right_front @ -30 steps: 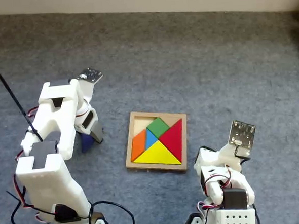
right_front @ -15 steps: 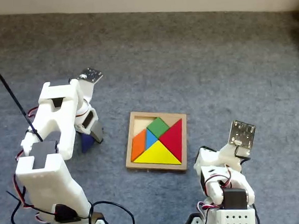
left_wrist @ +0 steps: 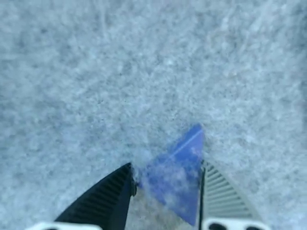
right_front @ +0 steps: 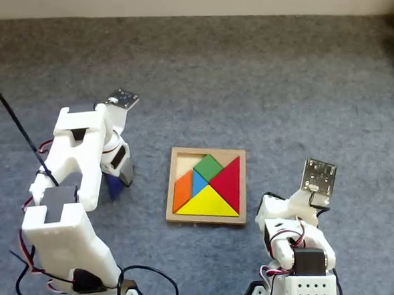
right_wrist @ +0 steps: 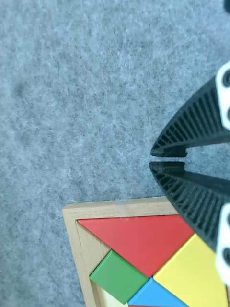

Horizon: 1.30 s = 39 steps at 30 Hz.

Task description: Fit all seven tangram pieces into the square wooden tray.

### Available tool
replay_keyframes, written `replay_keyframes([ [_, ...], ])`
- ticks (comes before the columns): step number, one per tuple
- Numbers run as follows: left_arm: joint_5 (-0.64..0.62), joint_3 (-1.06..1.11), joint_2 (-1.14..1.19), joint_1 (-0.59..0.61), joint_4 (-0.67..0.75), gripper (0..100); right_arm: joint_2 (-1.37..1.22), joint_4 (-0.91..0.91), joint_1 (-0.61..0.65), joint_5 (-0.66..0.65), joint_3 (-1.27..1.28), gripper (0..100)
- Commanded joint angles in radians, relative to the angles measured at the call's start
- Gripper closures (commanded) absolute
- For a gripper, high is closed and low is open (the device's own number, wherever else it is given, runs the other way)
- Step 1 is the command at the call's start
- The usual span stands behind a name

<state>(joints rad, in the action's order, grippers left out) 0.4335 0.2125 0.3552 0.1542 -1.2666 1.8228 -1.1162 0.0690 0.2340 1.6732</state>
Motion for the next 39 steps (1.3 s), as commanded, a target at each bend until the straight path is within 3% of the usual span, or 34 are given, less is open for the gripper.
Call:
replay_keyframes([
  [1, -0.026, -0.050, -0.031, -0.050, -0.020, 85, 0.013, 0.001, -0.015, 0.006, 0.140, 96.7],
  [12, -0.029, -0.041, -0.274, -0.073, -0.147, 85, 0.013, 0.002, -0.015, 0.006, 0.140, 96.7],
  [18, -0.037, -0.041, -0.328, -0.165, -0.178, 85, 0.013, 0.002, -0.015, 0.006, 0.140, 96.7],
  [22, -0.121, -0.051, -0.328, -0.246, -0.172, 85, 0.013, 0.002, -0.015, 0.006, 0.140, 96.7],
  [28, -0.216, -0.042, -0.325, -0.384, -0.048, 85, 0.013, 0.002, -0.015, 0.006, 0.140, 96.7],
  [33, -0.227, -0.047, -0.325, -0.401, -0.026, 85, 0.013, 0.002, -0.015, 0.006, 0.140, 96.7],
  [39, -0.304, 0.018, -0.282, -0.423, 0.135, 85, 0.013, 0.002, -0.015, 0.006, 0.140, 96.7],
])
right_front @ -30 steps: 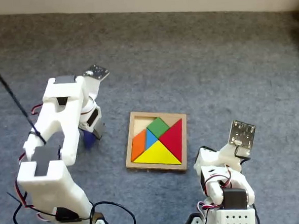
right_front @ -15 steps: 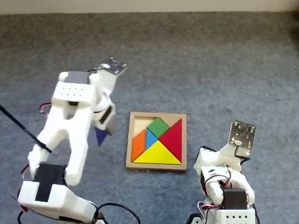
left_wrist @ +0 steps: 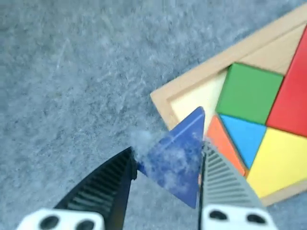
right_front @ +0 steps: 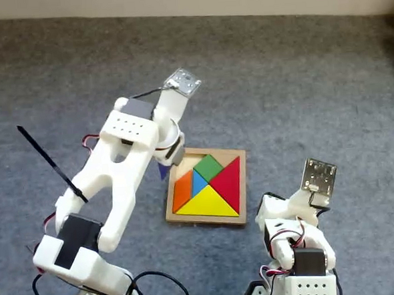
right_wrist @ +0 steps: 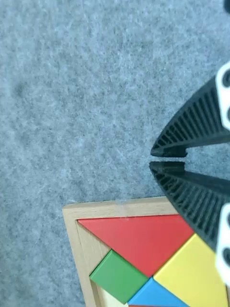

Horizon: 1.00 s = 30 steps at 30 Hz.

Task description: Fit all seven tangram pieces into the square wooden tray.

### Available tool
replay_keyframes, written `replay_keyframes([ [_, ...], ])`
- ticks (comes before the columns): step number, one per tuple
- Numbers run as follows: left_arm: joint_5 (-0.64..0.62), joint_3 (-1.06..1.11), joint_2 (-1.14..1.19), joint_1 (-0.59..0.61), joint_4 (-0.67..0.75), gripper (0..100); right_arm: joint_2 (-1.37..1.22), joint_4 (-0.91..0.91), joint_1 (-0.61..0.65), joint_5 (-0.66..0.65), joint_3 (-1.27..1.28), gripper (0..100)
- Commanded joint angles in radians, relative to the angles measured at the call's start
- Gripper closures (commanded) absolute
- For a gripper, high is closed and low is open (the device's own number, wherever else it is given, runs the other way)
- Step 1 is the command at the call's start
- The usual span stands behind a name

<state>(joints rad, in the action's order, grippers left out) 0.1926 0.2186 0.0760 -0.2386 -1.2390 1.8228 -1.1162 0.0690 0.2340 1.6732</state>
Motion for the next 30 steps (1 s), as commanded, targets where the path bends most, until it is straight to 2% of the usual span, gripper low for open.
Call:
replay_keyframes([
  [1, -0.077, 0.022, 0.013, -0.030, 0.138, 85, 0.013, 0.002, -0.015, 0.006, 0.140, 96.7],
  [8, -0.138, 0.025, 0.074, -0.030, 0.199, 84, 0.013, 0.002, -0.015, 0.006, 0.140, 96.7],
  [14, -0.150, 0.033, 0.074, -0.031, 0.192, 69, 0.013, 0.002, -0.015, 0.006, 0.140, 96.7],
  [22, -0.152, 0.031, 0.065, -0.024, 0.190, 68, 0.013, 0.002, -0.015, 0.006, 0.140, 96.7],
  [30, -0.215, 0.039, 0.001, 0.025, 0.192, 68, 0.013, 0.002, -0.015, 0.006, 0.140, 96.7],
])
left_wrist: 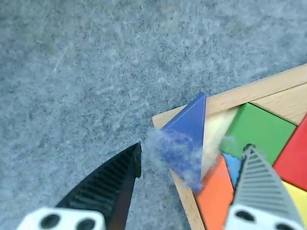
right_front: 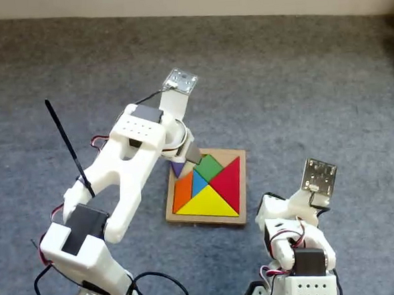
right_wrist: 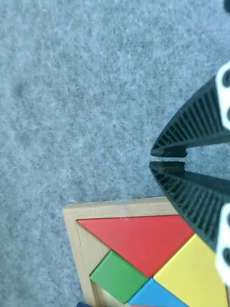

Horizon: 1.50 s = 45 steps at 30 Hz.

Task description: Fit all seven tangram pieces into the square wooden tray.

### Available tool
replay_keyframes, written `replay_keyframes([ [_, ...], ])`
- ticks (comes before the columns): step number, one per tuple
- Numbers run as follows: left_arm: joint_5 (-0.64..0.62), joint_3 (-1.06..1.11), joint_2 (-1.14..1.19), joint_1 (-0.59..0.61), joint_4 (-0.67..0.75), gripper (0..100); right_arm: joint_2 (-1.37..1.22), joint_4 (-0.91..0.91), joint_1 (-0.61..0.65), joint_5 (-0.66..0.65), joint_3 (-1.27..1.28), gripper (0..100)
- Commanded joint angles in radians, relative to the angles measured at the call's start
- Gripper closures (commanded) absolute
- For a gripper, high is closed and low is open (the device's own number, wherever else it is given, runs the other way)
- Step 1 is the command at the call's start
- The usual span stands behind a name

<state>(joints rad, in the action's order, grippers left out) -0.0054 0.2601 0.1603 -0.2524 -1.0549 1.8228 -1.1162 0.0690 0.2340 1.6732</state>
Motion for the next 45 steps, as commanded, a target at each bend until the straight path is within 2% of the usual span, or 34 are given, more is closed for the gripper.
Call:
replay_keyframes([
  [1, -0.018, 0.013, -0.104, 0.050, 0.009, 68, 0.013, 0.002, -0.015, 0.006, 0.140, 96.7],
  [6, -0.086, 0.097, -0.163, 0.101, 0.083, 68, 0.013, 0.001, -0.015, 0.006, 0.140, 96.7],
  [17, -0.081, 0.265, -0.162, 0.127, 0.285, 68, 0.013, 0.001, -0.015, 0.006, 0.140, 96.7],
  [24, -0.078, 0.275, -0.142, 0.113, 0.287, 68, 0.013, 0.001, -0.015, 0.006, 0.140, 96.7],
  [30, -0.008, 0.271, -0.107, 0.059, 0.285, 68, 0.013, 0.001, -0.015, 0.006, 0.140, 96.7],
  [37, -0.008, 0.292, -0.189, 0.058, 0.245, 68, 0.013, 0.001, -0.015, 0.006, 0.140, 96.7],
  [45, -0.009, 0.426, -0.390, 0.076, 0.262, 68, 0.013, 0.001, -0.015, 0.006, 0.140, 96.7],
])
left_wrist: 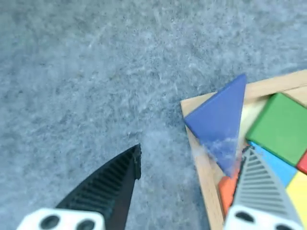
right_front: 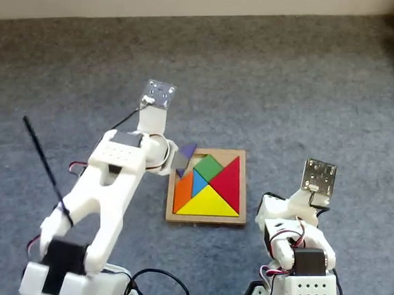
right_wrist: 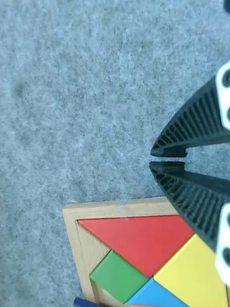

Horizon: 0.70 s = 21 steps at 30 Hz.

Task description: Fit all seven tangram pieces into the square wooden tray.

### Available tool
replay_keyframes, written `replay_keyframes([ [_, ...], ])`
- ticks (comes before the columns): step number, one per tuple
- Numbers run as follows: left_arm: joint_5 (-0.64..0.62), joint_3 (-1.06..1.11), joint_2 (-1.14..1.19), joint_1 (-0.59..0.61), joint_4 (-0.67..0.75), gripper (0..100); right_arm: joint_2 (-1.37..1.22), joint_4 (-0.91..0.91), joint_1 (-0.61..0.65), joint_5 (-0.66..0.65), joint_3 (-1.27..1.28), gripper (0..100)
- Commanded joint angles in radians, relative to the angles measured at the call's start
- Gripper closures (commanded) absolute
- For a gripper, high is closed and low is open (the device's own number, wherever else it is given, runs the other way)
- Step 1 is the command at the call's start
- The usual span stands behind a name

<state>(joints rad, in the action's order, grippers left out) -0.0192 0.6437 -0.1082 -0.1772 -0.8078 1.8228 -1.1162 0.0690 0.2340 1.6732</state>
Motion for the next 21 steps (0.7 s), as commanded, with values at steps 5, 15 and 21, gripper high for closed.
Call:
replay_keyframes([
  [5, -0.115, 0.101, -0.165, 0.073, 0.155, 68, 0.013, 0.001, -0.015, 0.006, 0.140, 96.7],
  [15, -0.150, 0.005, 0.044, 0.076, 0.272, 71, 0.013, 0.001, -0.015, 0.006, 0.140, 96.7],
  [21, -0.144, -0.085, 0.170, 0.022, 0.265, 74, 0.013, 0.001, -0.015, 0.006, 0.140, 96.7],
])
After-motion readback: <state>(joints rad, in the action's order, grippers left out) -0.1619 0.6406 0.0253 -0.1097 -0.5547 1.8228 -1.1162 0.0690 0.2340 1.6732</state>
